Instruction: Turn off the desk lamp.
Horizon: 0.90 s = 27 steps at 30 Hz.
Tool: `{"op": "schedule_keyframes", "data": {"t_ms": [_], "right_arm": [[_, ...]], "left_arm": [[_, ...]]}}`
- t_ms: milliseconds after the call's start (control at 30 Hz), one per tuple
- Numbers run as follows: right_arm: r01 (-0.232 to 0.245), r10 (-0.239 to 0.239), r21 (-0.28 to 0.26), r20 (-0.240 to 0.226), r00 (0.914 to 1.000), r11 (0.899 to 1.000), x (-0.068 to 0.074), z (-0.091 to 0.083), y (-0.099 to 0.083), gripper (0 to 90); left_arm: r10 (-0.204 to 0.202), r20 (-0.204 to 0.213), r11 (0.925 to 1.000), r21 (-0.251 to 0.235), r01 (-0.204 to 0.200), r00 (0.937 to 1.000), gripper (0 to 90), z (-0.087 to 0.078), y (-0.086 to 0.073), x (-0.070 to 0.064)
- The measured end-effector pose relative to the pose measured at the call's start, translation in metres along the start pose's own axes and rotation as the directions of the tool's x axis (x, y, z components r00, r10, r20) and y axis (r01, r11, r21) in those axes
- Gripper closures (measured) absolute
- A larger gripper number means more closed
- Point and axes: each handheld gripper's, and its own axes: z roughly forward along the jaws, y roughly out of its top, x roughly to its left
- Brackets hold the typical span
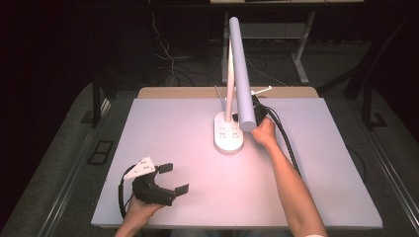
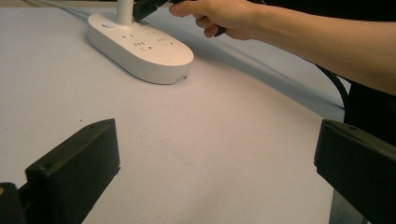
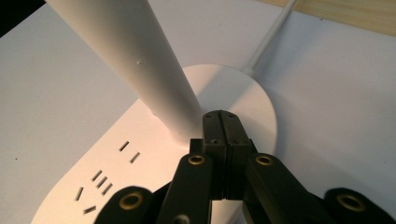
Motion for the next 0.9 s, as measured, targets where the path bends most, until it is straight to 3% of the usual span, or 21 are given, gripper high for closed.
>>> {"op": "schedule_keyframes", "data": {"t_ms": [167, 300, 567, 900], "right_arm": [[0.013, -0.013, 0.010, 0.022, 0.9997, 1.000, 0.0029, 0.0001, 0.0007, 90.0], [-0.010, 0.010, 0.000, -0.004, 0.9999, 1.000, -0.0012, 0.0006, -0.0014, 90.0], [0.001, -0.001, 0.001, 0.019, 0.9998, 1.000, 0.0028, 0.0005, -0.0010, 90.0], [-0.015, 0.015, -0.008, 0.007, 0.9999, 1.000, 0.0026, -0.0062, 0.0008, 90.0]], "left_arm": [[0.001, -0.001, 1.0000, 0.002, -0.001, 1.0000, 0.0, 0.0000, -0.0001, -0.0002], [0.003, 0.002, 1.0000, 0.002, -0.003, 1.0000, 0.0, 0.0006, -0.0002, -0.0016], [-0.001, -0.001, 1.0000, -0.001, 0.001, 1.0000, 0.0, -0.0002, -0.0002, -0.0003], [-0.005, -0.002, 1.0000, -0.006, 0.005, 1.0000, 0.0, -0.0002, -0.0001, -0.0002]]}}
